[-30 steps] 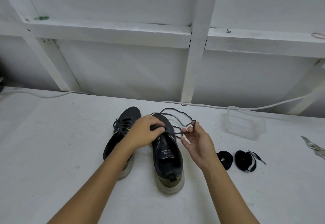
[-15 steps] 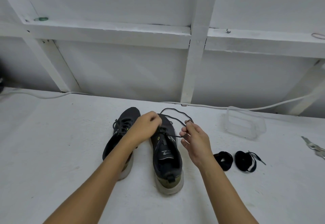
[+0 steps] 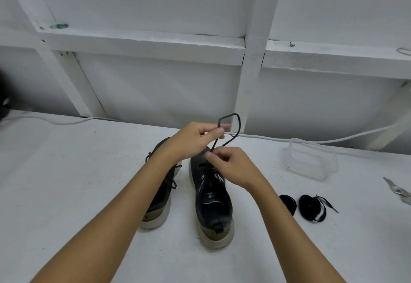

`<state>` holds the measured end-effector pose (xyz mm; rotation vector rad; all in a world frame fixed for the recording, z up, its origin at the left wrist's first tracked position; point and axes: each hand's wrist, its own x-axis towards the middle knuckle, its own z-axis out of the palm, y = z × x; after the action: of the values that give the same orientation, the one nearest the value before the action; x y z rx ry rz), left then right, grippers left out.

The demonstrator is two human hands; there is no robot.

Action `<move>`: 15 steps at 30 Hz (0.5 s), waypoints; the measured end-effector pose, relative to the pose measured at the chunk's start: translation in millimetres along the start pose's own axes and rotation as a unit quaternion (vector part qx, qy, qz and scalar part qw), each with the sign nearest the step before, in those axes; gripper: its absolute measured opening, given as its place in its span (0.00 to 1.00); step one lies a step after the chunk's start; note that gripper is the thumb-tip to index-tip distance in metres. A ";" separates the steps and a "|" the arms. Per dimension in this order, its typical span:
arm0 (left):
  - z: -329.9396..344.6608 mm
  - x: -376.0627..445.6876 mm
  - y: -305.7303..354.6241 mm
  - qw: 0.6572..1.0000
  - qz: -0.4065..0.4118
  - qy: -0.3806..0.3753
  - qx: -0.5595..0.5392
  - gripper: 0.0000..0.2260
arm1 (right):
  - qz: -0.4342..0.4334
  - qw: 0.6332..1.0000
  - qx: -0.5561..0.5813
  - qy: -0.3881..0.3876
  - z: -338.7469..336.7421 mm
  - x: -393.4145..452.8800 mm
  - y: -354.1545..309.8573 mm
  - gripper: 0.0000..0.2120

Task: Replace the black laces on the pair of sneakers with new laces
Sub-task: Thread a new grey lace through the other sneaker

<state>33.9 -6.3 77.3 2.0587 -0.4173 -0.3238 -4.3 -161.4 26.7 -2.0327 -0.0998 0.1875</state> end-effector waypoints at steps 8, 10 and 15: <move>-11.7 -13.7 -29.8 0.981 -0.080 -0.056 0.165 0.13 | 0.048 0.986 0.138 0.079 -11.3 -2.9 9.1 0.09; -22.1 -22.9 -34.4 0.967 -0.082 -0.073 0.231 0.15 | 0.093 0.971 0.175 0.130 -11.4 -2.1 20.3 0.09; -65.3 -48.6 -31.9 0.961 -0.093 0.010 0.258 0.14 | 0.261 0.928 0.158 0.213 -20.6 -5.9 60.7 0.13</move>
<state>20.6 79.8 84.4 2.6203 -0.3157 -0.3301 -7.2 -207.8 -17.7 -1.6947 0.7068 0.0805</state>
